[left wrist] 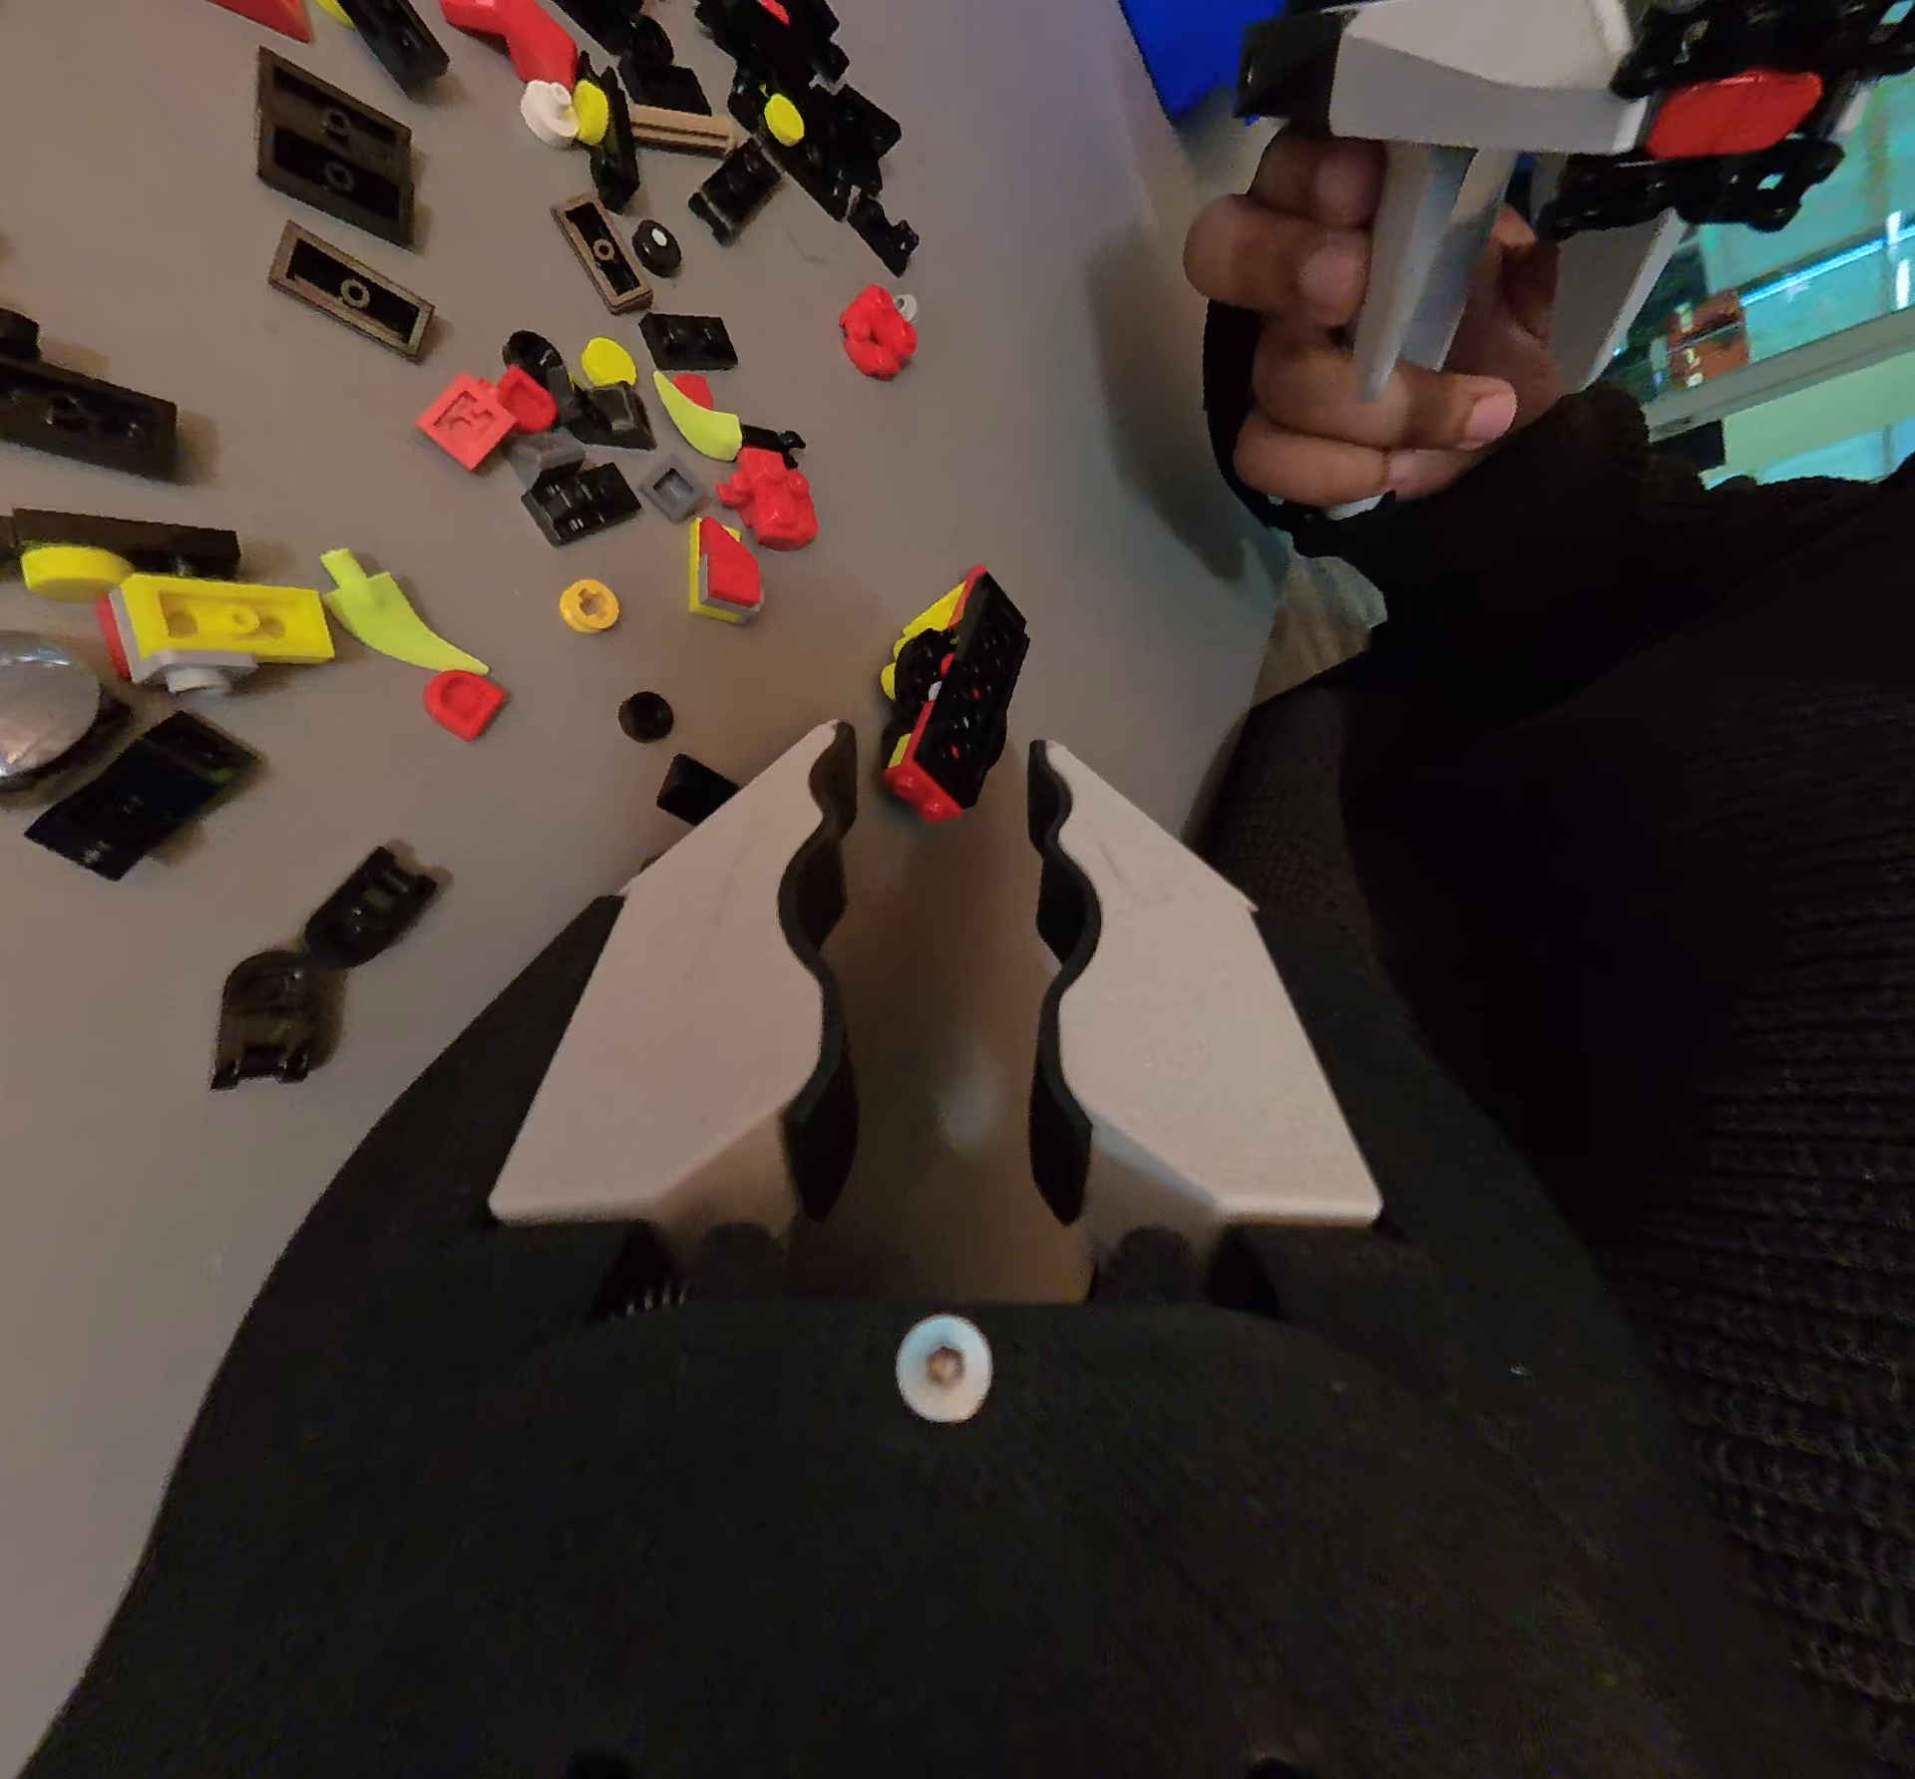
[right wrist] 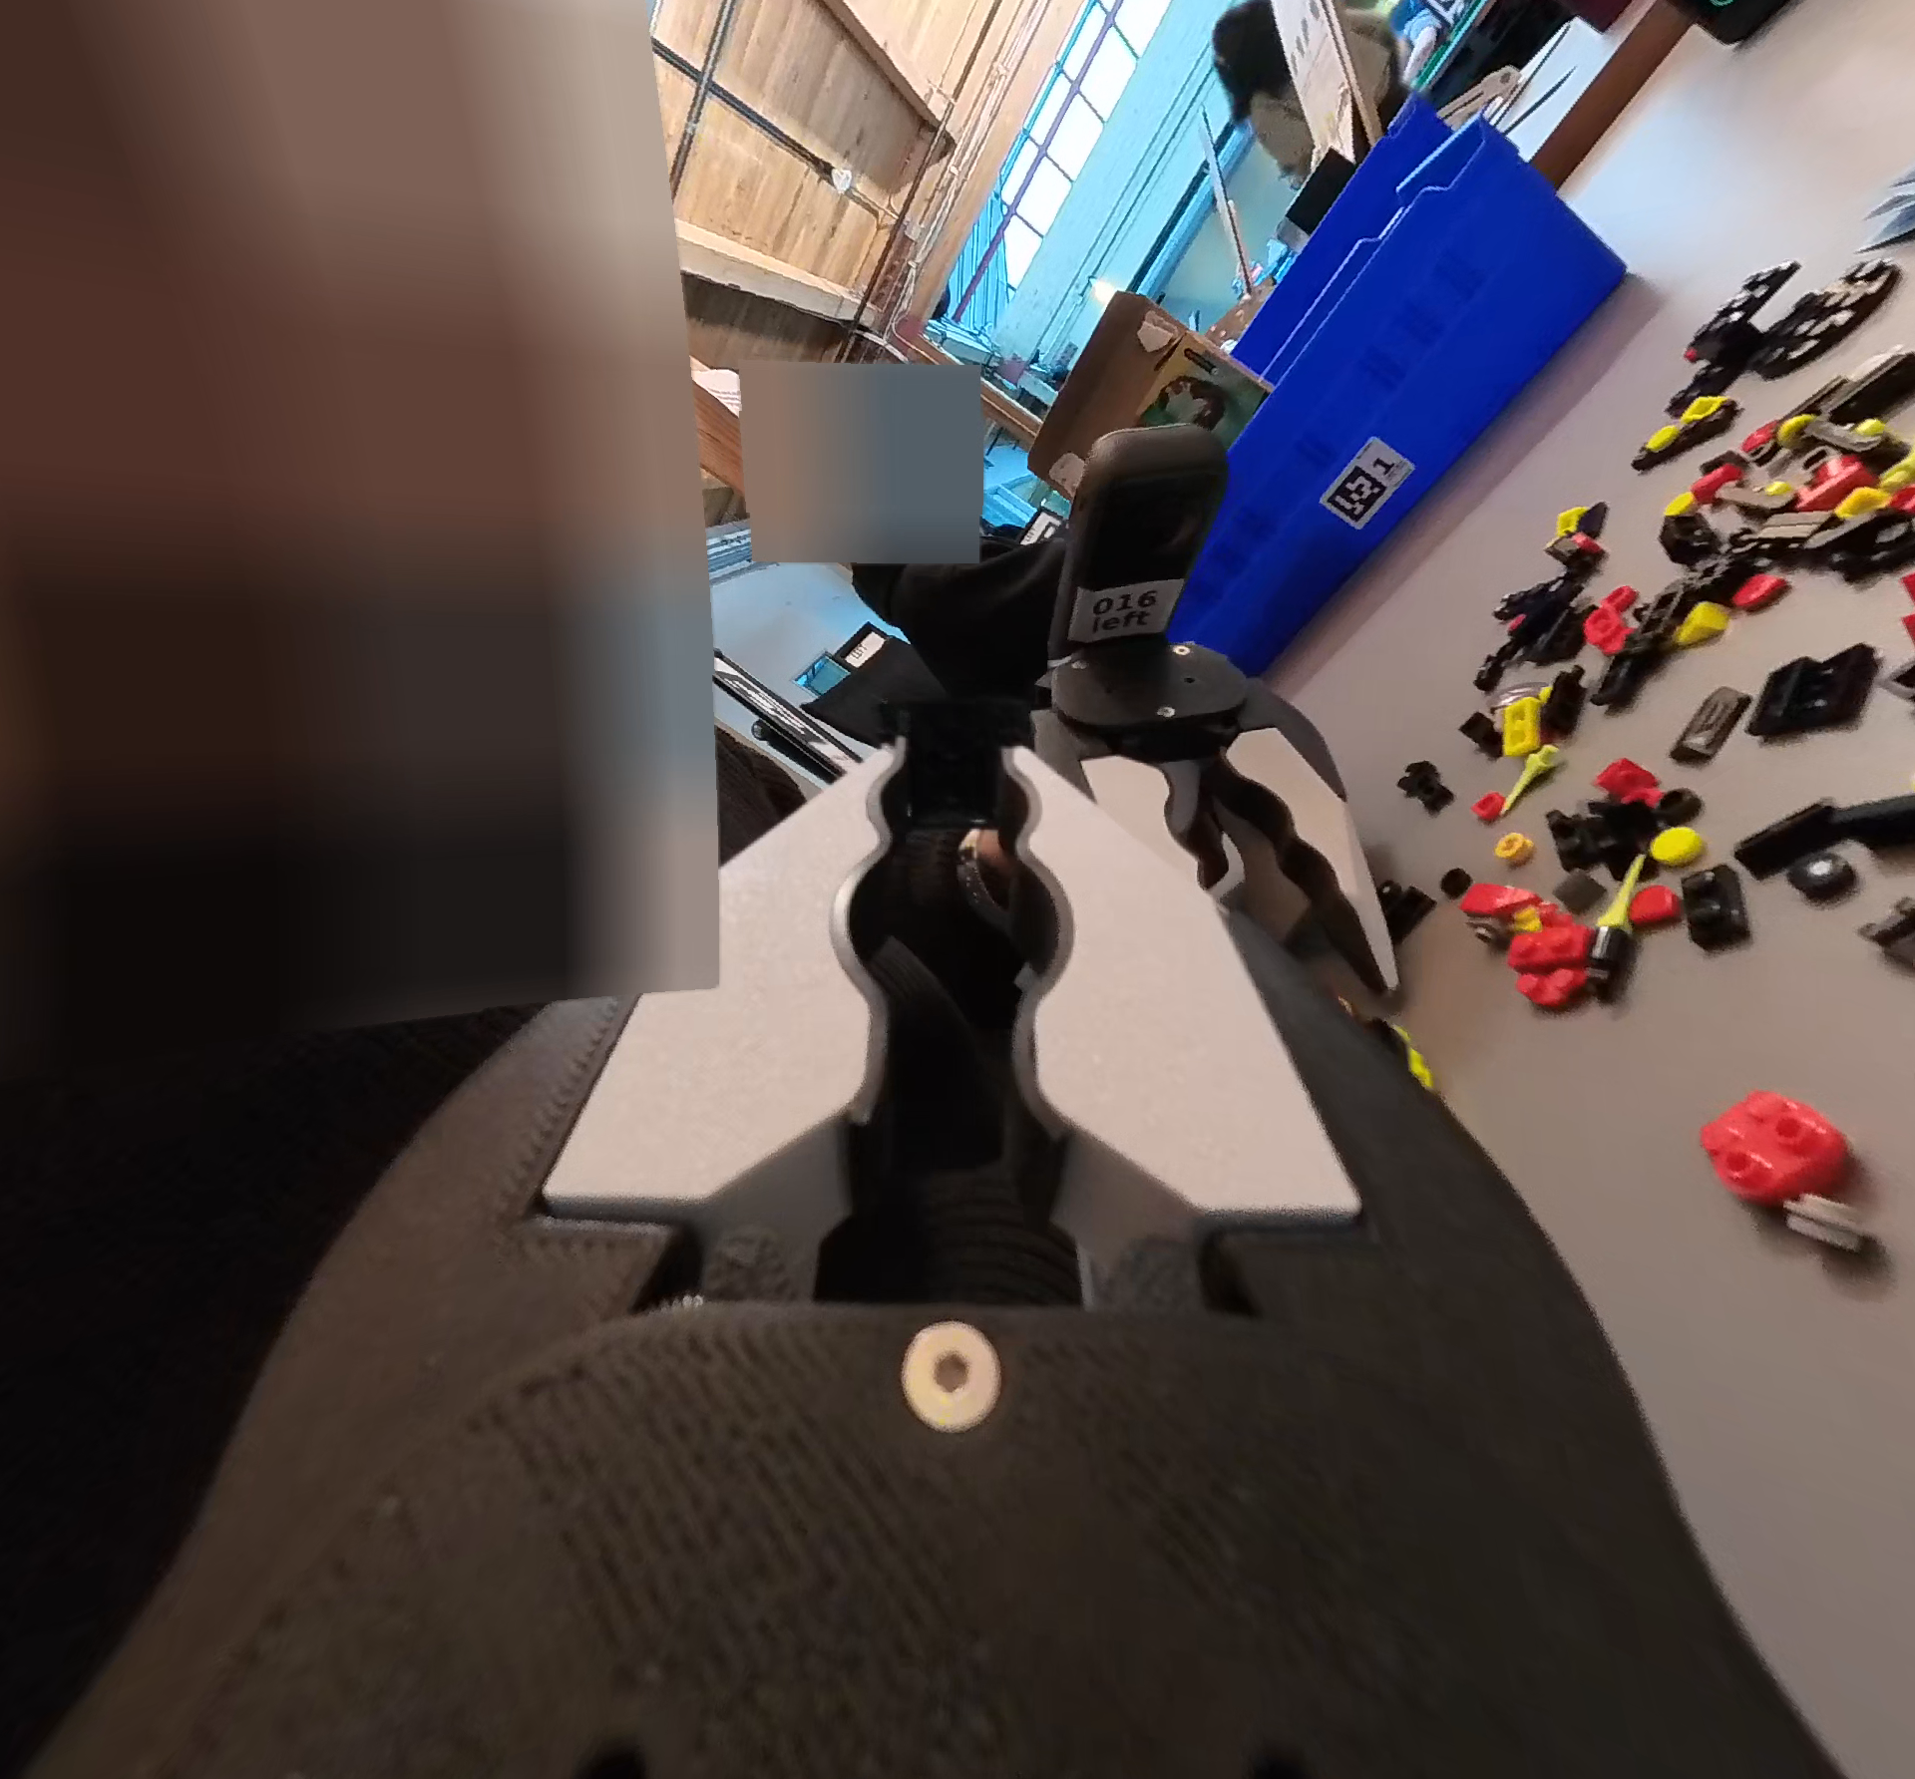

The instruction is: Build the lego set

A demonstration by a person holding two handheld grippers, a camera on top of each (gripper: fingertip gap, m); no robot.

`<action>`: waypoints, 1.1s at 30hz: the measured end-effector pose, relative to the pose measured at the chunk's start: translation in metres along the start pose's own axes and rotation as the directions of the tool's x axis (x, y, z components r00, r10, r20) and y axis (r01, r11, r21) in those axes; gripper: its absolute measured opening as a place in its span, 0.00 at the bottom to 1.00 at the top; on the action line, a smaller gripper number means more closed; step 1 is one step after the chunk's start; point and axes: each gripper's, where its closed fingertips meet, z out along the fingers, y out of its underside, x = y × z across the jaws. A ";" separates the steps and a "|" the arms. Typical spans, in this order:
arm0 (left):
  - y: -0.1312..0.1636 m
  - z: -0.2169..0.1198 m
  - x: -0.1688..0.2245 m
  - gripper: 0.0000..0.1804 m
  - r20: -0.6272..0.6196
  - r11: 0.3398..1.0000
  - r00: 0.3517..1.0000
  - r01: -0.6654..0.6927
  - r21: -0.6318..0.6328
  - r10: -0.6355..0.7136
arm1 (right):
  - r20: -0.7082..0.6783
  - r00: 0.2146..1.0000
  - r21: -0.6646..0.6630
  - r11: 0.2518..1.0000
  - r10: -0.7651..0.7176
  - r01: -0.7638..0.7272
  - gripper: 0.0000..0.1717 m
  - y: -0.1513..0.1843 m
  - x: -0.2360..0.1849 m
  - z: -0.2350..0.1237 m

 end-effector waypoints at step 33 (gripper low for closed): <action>-0.007 -0.002 0.013 0.17 0.010 0.993 0.994 -0.113 0.038 0.113 | -0.394 0.810 -0.438 0.864 -0.434 0.249 0.08 0.053 0.067 -0.002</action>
